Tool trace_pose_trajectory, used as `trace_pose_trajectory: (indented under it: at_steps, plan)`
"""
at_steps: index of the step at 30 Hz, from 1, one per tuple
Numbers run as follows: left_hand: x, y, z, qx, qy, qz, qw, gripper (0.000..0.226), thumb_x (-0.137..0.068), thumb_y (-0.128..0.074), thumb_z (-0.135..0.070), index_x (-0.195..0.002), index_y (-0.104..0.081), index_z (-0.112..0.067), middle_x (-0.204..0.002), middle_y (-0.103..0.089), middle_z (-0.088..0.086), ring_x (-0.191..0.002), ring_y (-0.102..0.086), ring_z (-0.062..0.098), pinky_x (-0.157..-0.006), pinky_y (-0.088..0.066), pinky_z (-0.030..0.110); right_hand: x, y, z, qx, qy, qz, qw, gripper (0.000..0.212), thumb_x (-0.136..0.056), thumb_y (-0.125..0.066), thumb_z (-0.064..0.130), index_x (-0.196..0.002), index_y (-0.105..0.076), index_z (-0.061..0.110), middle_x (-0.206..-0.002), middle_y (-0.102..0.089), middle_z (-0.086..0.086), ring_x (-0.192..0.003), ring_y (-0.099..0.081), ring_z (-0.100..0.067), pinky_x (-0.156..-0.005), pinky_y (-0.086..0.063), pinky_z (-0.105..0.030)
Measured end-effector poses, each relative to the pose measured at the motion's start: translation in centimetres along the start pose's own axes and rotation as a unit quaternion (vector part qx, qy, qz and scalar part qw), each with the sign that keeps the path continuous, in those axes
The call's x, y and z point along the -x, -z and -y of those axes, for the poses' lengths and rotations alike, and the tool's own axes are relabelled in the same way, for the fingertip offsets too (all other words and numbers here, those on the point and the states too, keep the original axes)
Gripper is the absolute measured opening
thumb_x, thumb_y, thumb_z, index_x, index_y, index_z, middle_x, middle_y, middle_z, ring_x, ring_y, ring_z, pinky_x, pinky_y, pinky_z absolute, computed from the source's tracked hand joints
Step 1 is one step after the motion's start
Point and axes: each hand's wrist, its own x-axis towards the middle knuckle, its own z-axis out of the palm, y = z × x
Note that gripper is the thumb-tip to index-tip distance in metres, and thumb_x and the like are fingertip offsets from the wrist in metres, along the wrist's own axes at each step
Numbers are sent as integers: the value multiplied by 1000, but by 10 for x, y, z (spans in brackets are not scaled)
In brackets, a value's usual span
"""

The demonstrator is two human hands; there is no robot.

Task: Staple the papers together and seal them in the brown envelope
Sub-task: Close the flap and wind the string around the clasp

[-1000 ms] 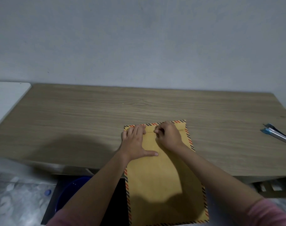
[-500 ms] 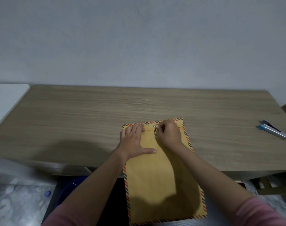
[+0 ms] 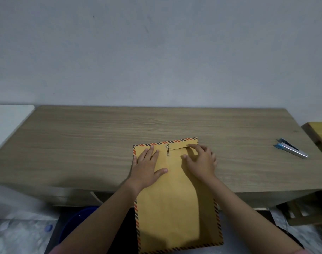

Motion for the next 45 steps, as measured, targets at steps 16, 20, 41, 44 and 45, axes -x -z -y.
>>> trace_pose_trajectory:
  at_steps: [16,20,41,44,45]
  plan:
    - [6,97,-59,294,-44,-191,936,55,-94,-47,-46,-144,-30,-30,-149,-37,-3,-136,-35,17,-110,-36,43,-6,79,84,-381,93,8,920,33,-76,-72,-1,-101,-68,19,-109,-63,-9,-86,-64,-21,-76,-52,-26]
    - [30,172,-72,336,-76,-217,914,52,-92,-36,-57,-142,-26,-43,-146,-43,-5,-134,-39,12,-109,-35,38,3,131,137,-507,115,96,849,30,-82,-65,-1,-106,-69,17,-96,-72,-8,-82,-67,-20,-77,-57,-35]
    - [45,305,1,617,-200,-276,710,48,-84,-49,17,-122,-58,-12,-120,-61,8,-103,-61,14,-82,-53,22,-29,98,168,-458,201,32,865,68,-81,-68,39,-137,-31,49,-146,-39,3,-130,-42,-16,-102,-43,-37]
    - [31,305,24,627,-163,-285,706,52,-85,-46,17,-127,-55,-11,-134,-54,9,-118,-55,18,-91,-51,23,-29,78,151,-428,209,44,878,65,-85,-66,20,-138,-34,42,-138,-44,4,-115,-52,-9,-82,-54,-25]
    - [24,303,33,606,-146,-291,726,53,-86,-46,16,-130,-52,-12,-137,-51,9,-120,-53,18,-92,-50,24,-29,73,149,-416,202,24,886,63,-87,-63,12,-137,-37,39,-136,-46,4,-113,-53,-9,-83,-54,-27]
